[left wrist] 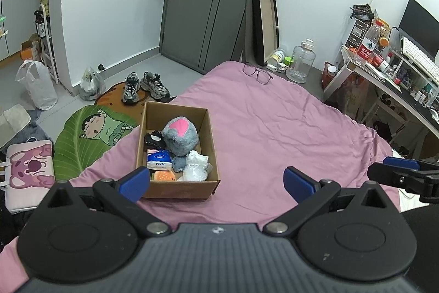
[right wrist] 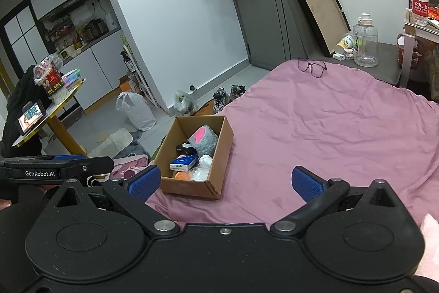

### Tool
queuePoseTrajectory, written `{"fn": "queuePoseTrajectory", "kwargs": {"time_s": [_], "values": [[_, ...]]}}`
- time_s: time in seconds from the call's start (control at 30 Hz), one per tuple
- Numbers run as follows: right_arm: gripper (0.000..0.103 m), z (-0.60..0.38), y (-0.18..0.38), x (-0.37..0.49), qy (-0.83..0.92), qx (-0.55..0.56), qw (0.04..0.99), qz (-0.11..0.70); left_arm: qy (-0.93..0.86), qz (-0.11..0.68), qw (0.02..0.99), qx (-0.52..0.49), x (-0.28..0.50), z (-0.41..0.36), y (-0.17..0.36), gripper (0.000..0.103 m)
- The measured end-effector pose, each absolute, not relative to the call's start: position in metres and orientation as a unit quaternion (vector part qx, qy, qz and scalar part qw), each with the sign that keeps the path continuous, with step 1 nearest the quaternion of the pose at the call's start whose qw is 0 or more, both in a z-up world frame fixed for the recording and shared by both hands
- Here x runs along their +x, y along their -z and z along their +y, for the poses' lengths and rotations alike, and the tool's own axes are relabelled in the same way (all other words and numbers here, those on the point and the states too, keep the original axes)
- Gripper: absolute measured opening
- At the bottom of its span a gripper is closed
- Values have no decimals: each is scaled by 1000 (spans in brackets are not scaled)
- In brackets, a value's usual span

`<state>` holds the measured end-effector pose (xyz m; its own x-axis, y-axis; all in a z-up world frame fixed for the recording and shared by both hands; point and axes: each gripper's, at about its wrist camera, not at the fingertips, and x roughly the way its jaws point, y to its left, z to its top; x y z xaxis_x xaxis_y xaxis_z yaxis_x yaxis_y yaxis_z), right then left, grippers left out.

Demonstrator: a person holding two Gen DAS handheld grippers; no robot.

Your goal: Organize soft objects

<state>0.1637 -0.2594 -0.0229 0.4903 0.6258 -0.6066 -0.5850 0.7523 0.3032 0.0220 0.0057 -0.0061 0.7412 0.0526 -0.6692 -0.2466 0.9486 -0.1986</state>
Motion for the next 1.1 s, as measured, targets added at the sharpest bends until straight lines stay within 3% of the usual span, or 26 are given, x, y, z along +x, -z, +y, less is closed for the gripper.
{"fn": "queuePoseTrajectory", "kwargs": {"time_s": [1.1], "values": [[103,-257,17,159,-346,21,865,362,-79,351,923,-137,22,3,3,103]]}}
